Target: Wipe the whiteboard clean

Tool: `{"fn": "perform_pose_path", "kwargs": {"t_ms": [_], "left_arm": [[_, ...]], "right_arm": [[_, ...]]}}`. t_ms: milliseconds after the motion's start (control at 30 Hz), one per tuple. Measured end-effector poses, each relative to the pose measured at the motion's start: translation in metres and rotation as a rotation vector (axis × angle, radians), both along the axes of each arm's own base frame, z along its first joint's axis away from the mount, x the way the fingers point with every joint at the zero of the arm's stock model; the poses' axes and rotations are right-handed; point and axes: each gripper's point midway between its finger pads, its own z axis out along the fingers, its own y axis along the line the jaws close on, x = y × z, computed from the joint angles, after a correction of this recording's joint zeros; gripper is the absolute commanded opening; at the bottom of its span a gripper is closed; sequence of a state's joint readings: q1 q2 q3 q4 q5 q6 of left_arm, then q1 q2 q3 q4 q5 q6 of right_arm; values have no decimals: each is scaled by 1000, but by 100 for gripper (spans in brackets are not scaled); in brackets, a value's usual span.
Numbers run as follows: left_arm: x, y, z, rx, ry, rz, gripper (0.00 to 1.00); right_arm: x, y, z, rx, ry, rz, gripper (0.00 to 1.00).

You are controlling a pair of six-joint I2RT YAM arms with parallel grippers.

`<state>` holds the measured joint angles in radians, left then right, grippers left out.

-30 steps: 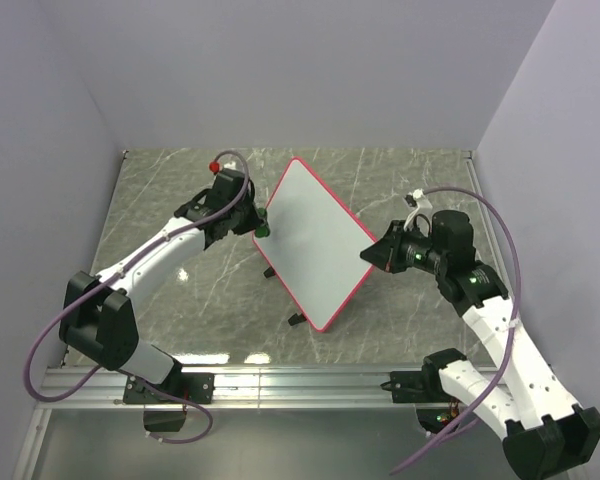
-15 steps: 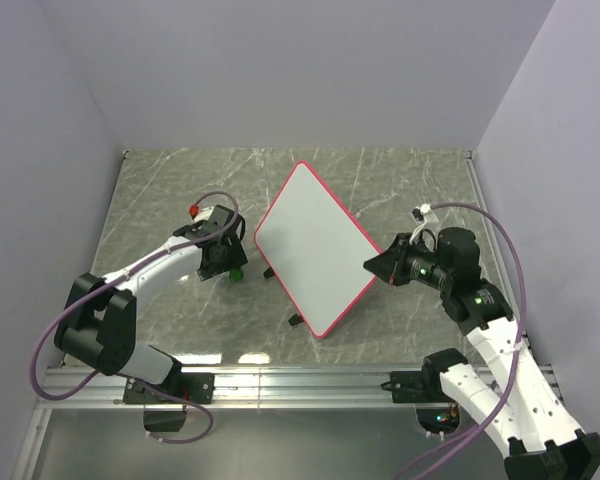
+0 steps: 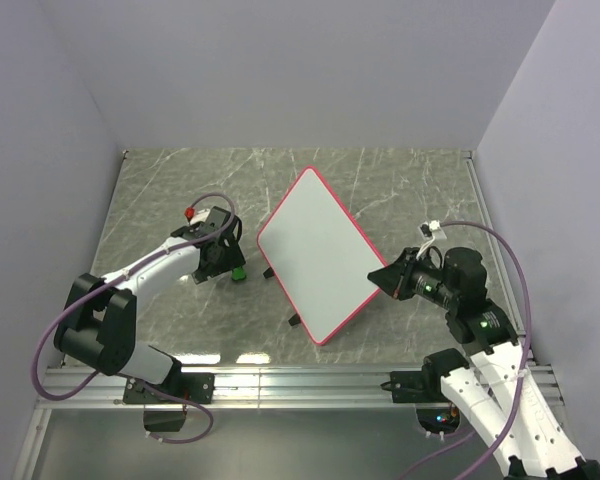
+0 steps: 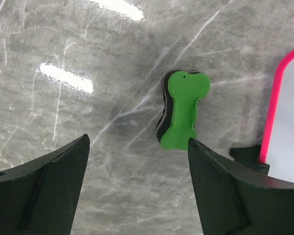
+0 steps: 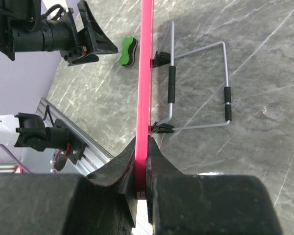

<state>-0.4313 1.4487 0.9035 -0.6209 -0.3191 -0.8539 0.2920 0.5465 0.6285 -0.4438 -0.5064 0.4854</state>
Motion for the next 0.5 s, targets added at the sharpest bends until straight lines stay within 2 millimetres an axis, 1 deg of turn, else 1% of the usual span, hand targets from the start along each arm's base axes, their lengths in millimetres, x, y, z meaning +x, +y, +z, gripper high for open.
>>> {"fn": "perform_pose_path", "kwargs": {"t_ms": [33,100,133,167,200,233,300,333,400,500], "left_arm": [[0,0,0,-1,-1,-1,83],[1,-2,2,-7,0,-5,81],[2,-3,4,-8,-2,-6,81],[4,-4,7,-12,-7,-7,81],[7,-6,11,-19,-17,-8,81],[10,-7,14,-25,-26,-10,80],[16,-11,22,-37,-46,-13,81],[18,-12,25,-43,-52,-16,82],[21,-15,29,-48,-61,-29,84],[21,-16,33,-57,-70,-43,85]], "right_arm": [[-1,0,0,0,1,-2,24],[-3,-1,1,5,-2,-2,38],[-4,-1,2,9,-5,-2,51],[-5,-1,4,14,-8,-3,57],[-5,-1,4,13,-11,-3,67],[-6,-1,4,14,-10,-3,79],[-7,-1,5,16,-16,-3,88],[-7,-1,6,15,-18,-3,91],[-6,-2,6,14,-21,-5,92],[-5,-3,6,10,-27,-12,92]]}}
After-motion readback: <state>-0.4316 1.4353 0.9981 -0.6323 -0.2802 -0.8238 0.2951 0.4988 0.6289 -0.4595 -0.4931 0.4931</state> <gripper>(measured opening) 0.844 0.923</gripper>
